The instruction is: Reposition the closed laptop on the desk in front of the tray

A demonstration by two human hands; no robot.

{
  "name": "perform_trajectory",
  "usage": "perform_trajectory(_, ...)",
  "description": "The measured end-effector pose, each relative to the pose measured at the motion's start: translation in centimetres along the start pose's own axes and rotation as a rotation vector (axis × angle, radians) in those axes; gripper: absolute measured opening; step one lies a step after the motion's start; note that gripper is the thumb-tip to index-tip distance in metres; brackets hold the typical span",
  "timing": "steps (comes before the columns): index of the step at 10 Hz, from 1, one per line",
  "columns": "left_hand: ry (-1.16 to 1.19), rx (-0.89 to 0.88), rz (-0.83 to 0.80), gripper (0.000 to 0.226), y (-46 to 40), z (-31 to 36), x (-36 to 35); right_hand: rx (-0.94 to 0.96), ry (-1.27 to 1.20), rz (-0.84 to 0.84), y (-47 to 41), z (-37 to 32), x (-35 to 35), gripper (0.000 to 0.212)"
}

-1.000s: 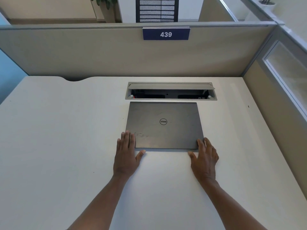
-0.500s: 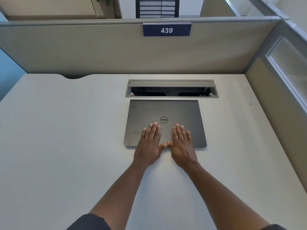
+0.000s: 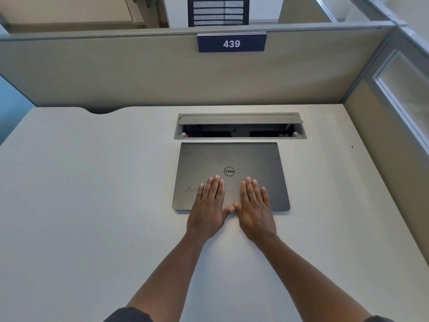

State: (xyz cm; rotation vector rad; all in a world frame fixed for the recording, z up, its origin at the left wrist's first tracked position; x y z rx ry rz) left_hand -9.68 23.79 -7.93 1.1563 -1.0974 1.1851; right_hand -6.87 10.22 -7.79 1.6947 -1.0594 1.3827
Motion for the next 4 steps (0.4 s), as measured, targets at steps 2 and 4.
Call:
perform_trajectory(2,0.005,0.002,-0.026,0.085,0.12,0.07,0.04,-0.006,0.005,-0.021,0.04,-0.12,-0.10,0.064)
perform_trajectory(4,0.019,0.001,-0.047,0.087,0.11,0.41,0.87,-0.014,-0.037,-0.006,0.04,-0.50,0.61,0.064)
Point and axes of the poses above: each hand's wrist, its own y-axis away from the middle knuckle, its own x-axis out of the back of the hand, z = x × y, the point moved 7 cm from there along -y, towards the middle knuckle, and after that the axes turned 1 degree about y, right-handed, at the moved point
